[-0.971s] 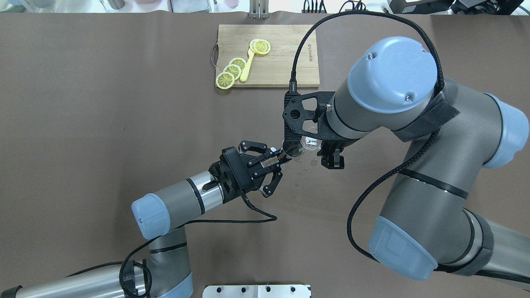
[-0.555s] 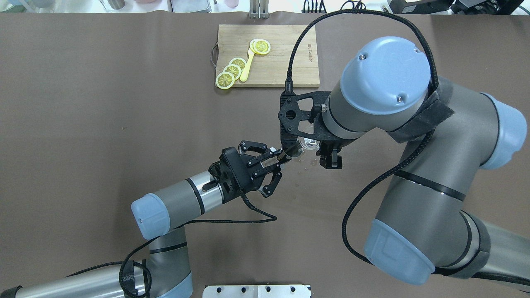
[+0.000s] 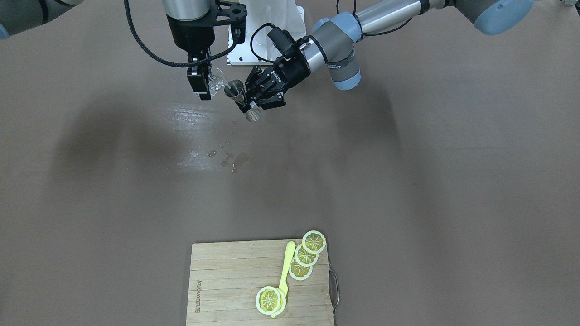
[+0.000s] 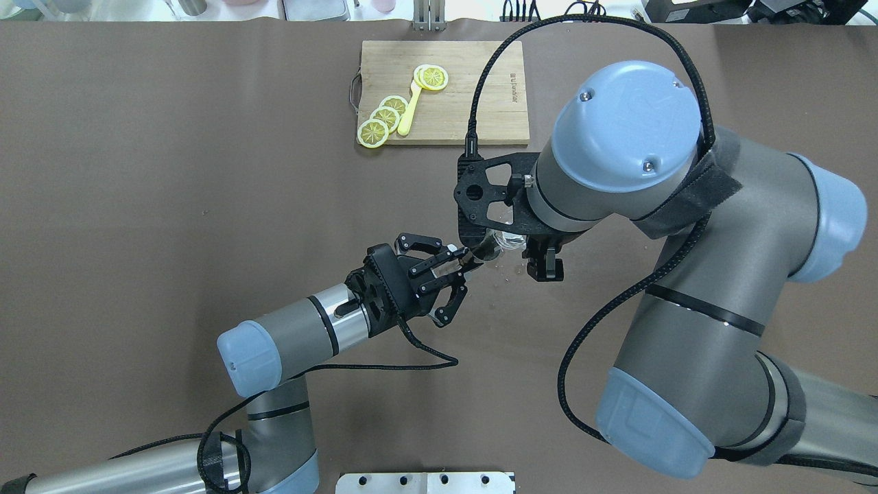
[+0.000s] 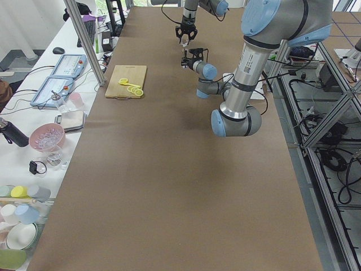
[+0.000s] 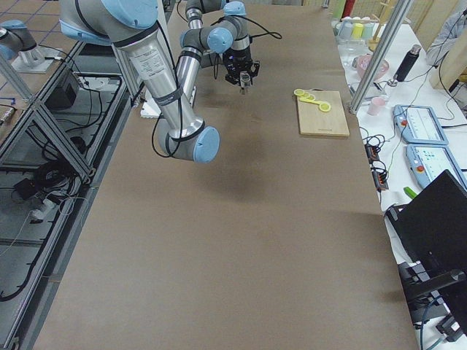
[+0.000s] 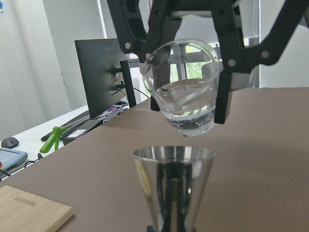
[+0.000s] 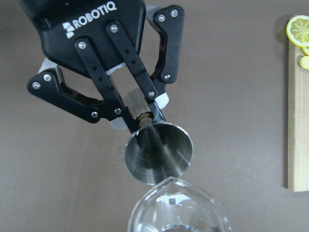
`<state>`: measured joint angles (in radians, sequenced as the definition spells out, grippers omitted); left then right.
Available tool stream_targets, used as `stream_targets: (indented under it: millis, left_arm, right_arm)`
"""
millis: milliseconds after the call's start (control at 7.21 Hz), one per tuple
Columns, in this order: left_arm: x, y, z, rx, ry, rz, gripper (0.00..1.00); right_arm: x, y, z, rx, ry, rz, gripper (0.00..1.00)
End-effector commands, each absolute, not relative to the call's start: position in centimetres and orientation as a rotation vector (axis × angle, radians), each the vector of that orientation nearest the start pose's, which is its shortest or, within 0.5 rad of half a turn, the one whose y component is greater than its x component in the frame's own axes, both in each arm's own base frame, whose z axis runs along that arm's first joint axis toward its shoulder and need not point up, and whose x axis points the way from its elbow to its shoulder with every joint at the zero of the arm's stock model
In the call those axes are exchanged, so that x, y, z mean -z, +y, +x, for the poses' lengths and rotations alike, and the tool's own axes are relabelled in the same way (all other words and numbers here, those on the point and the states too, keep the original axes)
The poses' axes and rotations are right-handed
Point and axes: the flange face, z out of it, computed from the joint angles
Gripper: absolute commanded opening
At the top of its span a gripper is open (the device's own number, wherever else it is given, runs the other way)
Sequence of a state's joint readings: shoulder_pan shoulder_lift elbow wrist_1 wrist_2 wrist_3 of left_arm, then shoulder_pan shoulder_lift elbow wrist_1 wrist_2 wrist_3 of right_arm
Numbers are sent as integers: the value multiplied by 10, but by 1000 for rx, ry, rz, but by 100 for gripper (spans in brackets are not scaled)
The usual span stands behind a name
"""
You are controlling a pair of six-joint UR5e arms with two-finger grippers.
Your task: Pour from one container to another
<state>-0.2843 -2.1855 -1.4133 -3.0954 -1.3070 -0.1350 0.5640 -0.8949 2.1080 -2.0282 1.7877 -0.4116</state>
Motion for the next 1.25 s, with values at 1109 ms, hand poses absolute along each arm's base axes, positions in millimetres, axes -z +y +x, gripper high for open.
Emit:
stream_targets:
  millis: [1109]
  left_arm:
    - [-208,-333,573,-480,1177,1632,0]
  right_arm:
    - [-121,-387,-408,1498,-383,669,0]
